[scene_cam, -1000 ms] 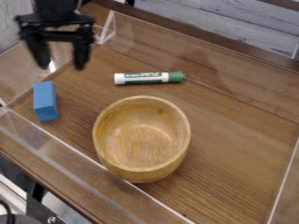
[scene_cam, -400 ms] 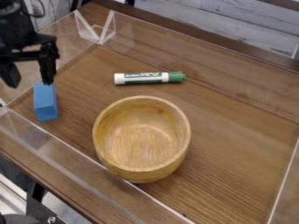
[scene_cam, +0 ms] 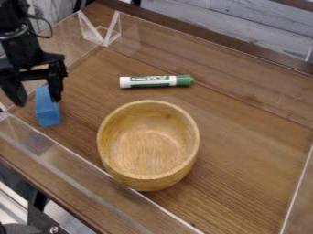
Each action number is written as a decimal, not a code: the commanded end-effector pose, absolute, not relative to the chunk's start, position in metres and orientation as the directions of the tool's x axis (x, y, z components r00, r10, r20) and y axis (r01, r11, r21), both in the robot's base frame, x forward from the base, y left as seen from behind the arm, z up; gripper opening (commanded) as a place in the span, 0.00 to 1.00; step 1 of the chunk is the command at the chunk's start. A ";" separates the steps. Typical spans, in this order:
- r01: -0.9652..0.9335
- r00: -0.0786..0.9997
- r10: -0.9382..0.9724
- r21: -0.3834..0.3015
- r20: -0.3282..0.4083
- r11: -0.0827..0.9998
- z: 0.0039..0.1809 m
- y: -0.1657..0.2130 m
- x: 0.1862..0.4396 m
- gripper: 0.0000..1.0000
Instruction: Put the blue block in the brown bowl
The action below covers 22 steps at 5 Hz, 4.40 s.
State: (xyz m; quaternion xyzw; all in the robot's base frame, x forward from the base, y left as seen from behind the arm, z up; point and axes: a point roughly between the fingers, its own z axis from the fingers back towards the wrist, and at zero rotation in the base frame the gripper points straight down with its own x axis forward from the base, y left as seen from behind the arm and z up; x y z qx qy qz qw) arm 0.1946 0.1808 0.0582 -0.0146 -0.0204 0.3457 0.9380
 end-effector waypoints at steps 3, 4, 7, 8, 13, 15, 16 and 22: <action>-0.663 0.745 0.662 -0.016 0.086 0.748 0.051 0.185 0.207 1.00; -0.656 0.752 0.653 -0.001 0.096 0.755 0.053 0.182 0.208 1.00; -0.647 0.759 0.640 0.028 0.123 0.762 0.054 0.180 0.213 1.00; -0.644 0.761 0.635 0.039 0.131 0.764 0.054 0.179 0.214 1.00; -0.615 0.784 0.604 0.050 0.143 0.787 0.076 0.170 0.213 0.00; -0.599 0.795 0.587 0.042 0.154 0.800 0.096 0.163 0.213 0.00; -0.585 0.804 0.573 0.039 0.158 0.810 0.104 0.158 0.212 0.00; -0.368 0.912 0.360 0.004 0.195 0.930 0.158 0.061 0.207 0.00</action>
